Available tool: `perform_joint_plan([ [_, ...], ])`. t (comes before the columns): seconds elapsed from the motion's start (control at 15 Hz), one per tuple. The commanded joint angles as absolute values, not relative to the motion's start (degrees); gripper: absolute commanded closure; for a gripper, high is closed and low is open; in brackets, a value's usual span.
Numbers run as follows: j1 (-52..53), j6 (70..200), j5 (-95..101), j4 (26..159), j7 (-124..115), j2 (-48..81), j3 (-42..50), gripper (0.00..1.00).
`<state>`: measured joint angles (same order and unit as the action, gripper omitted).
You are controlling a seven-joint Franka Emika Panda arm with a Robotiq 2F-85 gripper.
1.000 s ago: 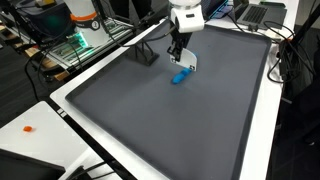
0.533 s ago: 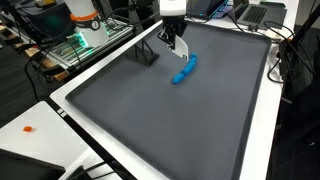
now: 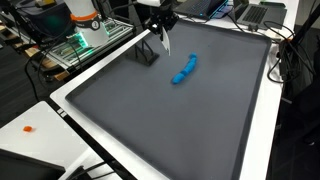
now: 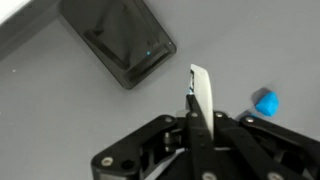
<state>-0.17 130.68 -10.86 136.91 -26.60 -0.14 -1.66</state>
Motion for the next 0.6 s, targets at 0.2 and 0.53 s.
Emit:
perform_joint_plan([
  [0.2,0.4,131.2,-14.3,143.2,-39.9,-5.0,-1.8,0.99],
  [0.53,0.5,134.2,-19.3,147.4,-45.7,-6.6,-2.0,0.99],
])
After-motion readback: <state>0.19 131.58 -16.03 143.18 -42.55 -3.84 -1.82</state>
